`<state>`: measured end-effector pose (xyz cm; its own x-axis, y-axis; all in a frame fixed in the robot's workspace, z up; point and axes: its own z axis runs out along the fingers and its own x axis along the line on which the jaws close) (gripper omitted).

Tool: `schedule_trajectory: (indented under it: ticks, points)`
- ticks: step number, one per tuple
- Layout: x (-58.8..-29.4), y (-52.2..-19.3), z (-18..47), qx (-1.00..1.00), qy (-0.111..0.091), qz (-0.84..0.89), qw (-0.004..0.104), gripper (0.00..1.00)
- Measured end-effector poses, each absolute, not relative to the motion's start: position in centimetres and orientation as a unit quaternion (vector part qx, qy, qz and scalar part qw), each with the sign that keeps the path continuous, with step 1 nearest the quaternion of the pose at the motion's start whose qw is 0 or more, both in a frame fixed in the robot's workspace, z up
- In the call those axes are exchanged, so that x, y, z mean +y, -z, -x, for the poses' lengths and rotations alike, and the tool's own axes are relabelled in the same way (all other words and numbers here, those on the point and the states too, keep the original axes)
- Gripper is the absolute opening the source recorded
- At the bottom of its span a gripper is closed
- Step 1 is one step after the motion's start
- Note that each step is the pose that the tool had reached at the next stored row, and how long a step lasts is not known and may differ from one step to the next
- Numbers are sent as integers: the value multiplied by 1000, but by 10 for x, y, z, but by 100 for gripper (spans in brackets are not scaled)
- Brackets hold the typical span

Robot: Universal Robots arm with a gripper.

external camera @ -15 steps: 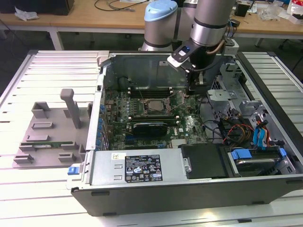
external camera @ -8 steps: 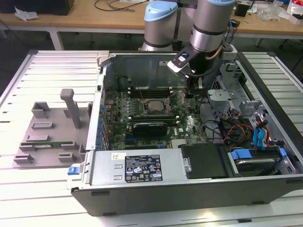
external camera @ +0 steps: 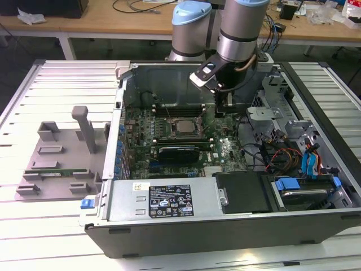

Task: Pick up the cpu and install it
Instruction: 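Close the cpu cover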

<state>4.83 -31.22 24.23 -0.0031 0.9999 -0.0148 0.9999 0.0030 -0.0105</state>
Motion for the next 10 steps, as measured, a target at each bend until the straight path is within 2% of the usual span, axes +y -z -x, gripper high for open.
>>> schedule_trajectory:
  ticks: [10]
  points:
    - [-312,-242,-31,708,9,-706,2,11]
